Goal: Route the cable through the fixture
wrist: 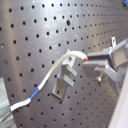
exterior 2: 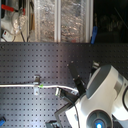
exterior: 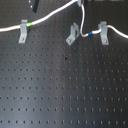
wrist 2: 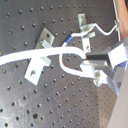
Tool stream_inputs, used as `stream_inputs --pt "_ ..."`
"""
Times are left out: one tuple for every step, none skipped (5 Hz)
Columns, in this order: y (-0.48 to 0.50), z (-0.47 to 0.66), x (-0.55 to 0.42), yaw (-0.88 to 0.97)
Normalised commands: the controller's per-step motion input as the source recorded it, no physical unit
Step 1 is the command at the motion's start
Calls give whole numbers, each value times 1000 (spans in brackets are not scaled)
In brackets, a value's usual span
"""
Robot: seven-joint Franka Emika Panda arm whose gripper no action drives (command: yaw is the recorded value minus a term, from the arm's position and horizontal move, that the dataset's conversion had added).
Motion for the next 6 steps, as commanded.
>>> stream_inputs --pt "-109 203 -211 -29" --pt "29 113 -221 -57" --pt "-7 110 -112 -51" --pt "82 350 -454 -289" --pt "0 43 1 0" --pt "27 200 -29 -49"
